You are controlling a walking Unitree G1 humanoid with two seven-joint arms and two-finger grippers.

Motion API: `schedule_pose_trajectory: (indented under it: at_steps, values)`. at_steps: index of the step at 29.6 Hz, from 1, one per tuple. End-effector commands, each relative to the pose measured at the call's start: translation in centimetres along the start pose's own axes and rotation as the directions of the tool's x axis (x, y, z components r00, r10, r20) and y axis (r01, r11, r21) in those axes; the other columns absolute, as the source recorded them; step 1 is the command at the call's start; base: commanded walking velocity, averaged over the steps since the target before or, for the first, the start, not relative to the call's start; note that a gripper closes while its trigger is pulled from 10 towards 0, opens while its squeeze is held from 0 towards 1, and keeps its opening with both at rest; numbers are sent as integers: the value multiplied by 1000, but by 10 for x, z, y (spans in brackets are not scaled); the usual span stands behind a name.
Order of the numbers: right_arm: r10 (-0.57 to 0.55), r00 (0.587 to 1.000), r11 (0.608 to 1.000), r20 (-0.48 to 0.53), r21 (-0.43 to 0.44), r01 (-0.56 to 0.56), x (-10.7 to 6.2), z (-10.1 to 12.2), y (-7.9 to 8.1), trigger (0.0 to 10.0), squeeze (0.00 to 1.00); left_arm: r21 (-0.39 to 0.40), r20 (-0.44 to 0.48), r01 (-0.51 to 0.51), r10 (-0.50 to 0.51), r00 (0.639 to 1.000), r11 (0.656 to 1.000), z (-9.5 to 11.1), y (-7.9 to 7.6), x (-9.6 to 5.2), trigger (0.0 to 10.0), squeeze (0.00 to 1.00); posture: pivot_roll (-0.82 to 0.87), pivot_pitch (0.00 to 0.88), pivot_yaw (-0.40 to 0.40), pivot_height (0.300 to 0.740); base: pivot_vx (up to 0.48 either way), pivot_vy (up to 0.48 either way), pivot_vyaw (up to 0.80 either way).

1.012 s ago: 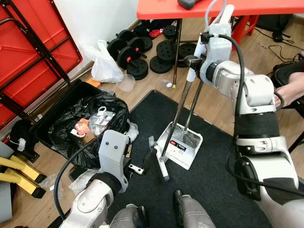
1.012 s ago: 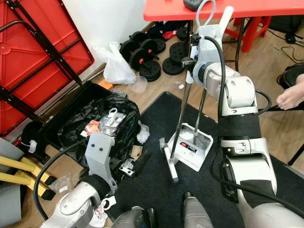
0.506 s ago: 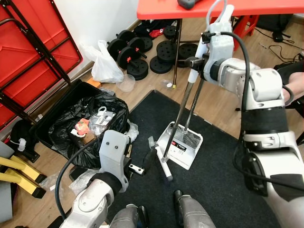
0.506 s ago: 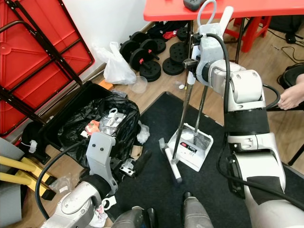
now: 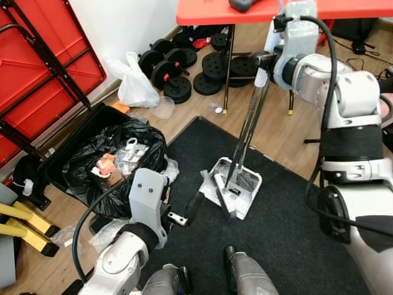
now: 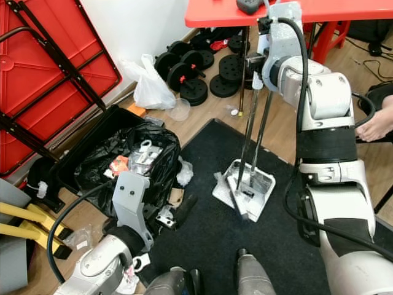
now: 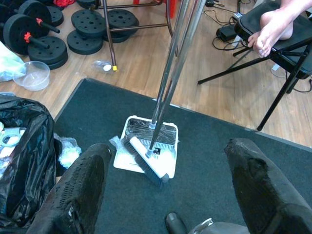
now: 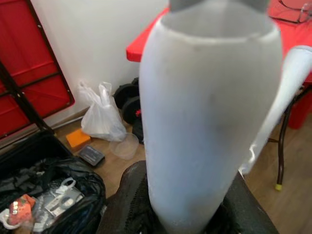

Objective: Sweep floor

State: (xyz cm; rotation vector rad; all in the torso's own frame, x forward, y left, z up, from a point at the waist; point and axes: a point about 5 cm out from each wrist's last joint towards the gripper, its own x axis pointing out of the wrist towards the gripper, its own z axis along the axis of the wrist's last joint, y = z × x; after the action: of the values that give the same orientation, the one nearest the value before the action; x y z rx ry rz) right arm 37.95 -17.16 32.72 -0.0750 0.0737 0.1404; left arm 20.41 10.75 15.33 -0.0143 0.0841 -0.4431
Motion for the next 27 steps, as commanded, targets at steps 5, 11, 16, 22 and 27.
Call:
schedule_pose_trajectory:
  at_steps: [5,11,16,22,27]
  values:
    - [9,996,1000,87,8,-10,-4,19,-1,10000,0,-8,-24,12,-12,1000,1000,-6,1,-1,10000,0,-143,260,35,740,0,0,0]
    - [158,978,985,135,43,-165,-9,30,15,10000,0,-11,-25,14,-14,1000,1000,-6,1,-1,10000,0,-143,258,37,740,0,0,0]
    - [254,962,964,103,51,-261,-12,28,23,10000,0,-16,-26,16,-16,1000,1000,-7,1,-1,10000,0,-146,257,36,740,0,0,0]
    - [309,948,944,68,94,-315,-14,24,27,10000,0,-25,-25,19,-19,1000,1000,-7,1,0,10000,0,-145,256,36,740,0,0,0]
    - [340,938,933,66,106,-345,-15,23,30,10000,0,-28,-25,21,-22,999,999,-7,1,0,10000,0,-146,255,37,740,0,0,0]
